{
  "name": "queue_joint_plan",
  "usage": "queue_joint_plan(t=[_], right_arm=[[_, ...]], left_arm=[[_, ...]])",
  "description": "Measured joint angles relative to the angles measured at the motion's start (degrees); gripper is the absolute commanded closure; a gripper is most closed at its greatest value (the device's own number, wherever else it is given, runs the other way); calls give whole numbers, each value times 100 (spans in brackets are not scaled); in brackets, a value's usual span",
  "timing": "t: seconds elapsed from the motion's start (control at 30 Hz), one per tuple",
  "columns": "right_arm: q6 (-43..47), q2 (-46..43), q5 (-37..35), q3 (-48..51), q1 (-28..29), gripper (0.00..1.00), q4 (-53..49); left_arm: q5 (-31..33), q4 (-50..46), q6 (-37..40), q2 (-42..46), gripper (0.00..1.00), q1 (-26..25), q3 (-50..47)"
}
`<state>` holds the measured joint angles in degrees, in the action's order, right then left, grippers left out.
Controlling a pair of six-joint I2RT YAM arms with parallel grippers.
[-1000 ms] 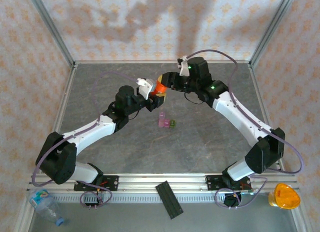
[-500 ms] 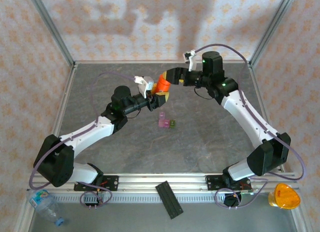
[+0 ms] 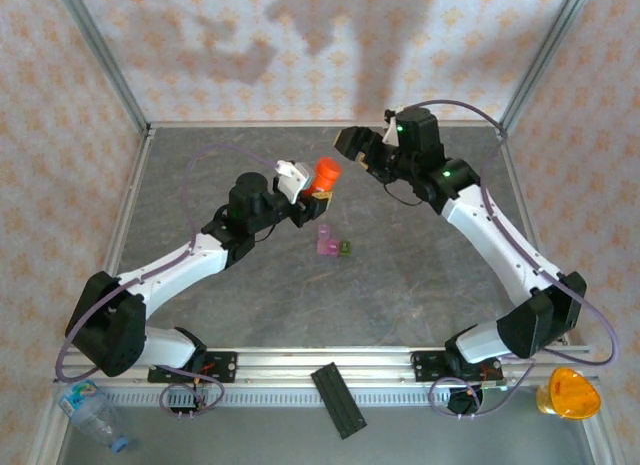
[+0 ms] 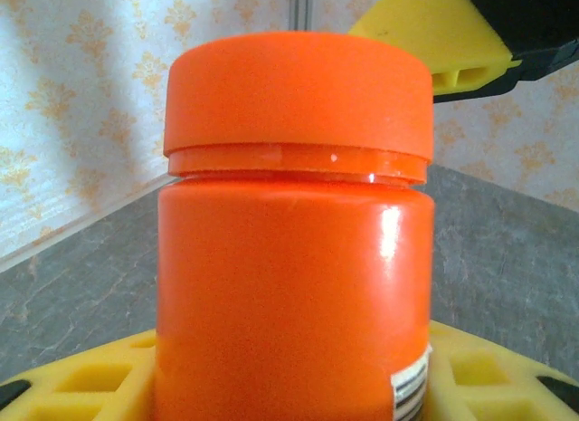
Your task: Sort the pills into containers
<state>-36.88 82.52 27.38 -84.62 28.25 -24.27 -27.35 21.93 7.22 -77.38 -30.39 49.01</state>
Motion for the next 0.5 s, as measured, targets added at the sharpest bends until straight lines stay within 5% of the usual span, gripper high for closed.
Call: queue_joint_plan(t=[0.27, 0.5], right_arm=[[-20, 529, -68, -251, 350, 17, -61], [-15, 616, -59, -251, 551, 30, -142]], left_arm=[[44, -81, 188, -68, 100, -37, 107], [46, -98, 188, -79, 100, -37, 109]])
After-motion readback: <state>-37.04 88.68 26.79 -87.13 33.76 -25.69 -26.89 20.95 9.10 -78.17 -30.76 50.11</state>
